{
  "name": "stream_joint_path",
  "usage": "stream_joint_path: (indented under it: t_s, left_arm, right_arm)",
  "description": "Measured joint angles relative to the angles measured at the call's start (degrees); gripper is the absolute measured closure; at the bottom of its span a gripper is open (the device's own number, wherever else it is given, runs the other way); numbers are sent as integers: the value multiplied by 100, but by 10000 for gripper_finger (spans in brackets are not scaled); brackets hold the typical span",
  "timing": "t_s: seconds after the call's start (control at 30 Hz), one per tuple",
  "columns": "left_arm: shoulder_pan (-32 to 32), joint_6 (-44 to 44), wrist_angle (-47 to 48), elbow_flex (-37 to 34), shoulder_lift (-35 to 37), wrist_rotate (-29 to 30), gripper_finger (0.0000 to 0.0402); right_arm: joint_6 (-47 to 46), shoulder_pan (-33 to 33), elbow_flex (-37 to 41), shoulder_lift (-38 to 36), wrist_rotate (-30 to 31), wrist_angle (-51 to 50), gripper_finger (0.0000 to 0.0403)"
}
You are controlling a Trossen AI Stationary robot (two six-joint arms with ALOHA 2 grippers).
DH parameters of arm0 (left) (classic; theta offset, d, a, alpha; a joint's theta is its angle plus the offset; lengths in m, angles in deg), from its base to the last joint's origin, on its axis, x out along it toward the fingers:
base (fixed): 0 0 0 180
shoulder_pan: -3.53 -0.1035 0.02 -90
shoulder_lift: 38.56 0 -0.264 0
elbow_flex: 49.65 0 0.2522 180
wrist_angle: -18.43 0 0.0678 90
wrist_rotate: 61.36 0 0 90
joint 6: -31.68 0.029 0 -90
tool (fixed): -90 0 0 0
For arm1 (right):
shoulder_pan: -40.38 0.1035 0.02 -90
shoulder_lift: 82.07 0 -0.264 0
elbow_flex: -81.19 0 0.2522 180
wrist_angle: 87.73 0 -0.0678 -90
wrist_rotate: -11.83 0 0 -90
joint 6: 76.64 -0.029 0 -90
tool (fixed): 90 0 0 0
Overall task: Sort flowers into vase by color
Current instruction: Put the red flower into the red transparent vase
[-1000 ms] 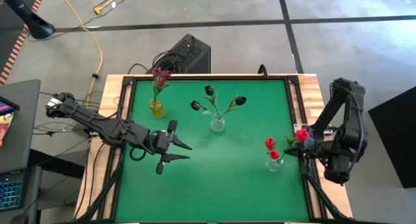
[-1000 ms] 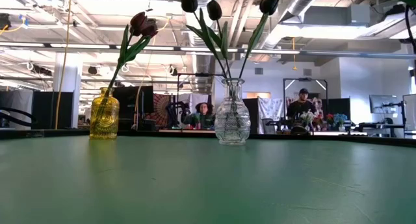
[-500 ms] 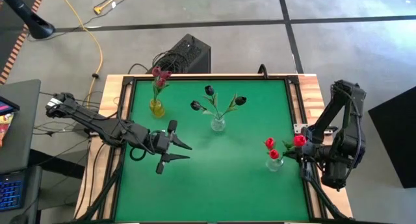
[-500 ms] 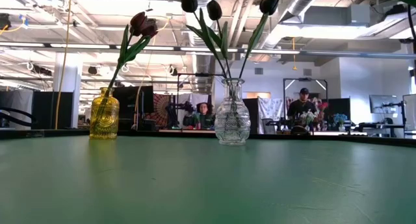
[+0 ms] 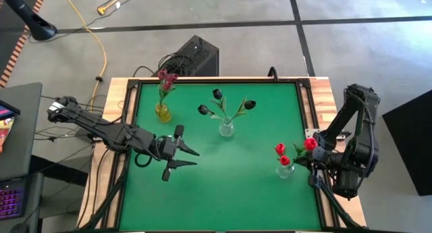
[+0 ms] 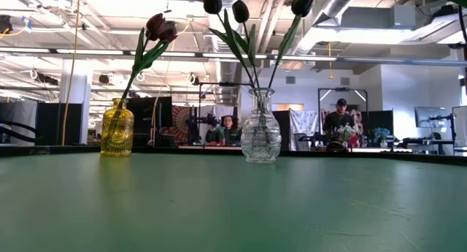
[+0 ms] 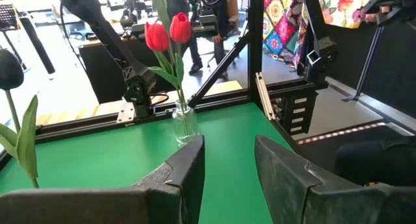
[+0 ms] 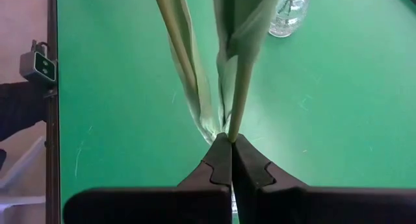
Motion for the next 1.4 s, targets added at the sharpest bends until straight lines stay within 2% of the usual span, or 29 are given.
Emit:
stream_joint_path:
  t_s: [0.33, 0.73, 1.03, 1.23, 1.4]
  left_arm:
    - [0, -3, 58, 0, 0, -2, 278]
    - [0, -10, 103, 0, 0, -43, 278]
    - [0, -8, 153, 0, 0, -61, 278]
    - [0, 3, 151, 0, 0, -63, 278]
    - [0, 3, 151, 0, 0, -59, 278]
  right_arm:
    - [21, 7, 0, 0, -36, -97, 379]
    - [-551, -4, 0, 2, -94, -151, 379]
    - [-568, -6, 0, 2, -202, -134, 375]
    - [-524, -24, 0, 2, -205, -143, 340]
    - [-377, -152, -2, -3, -505, -130, 290]
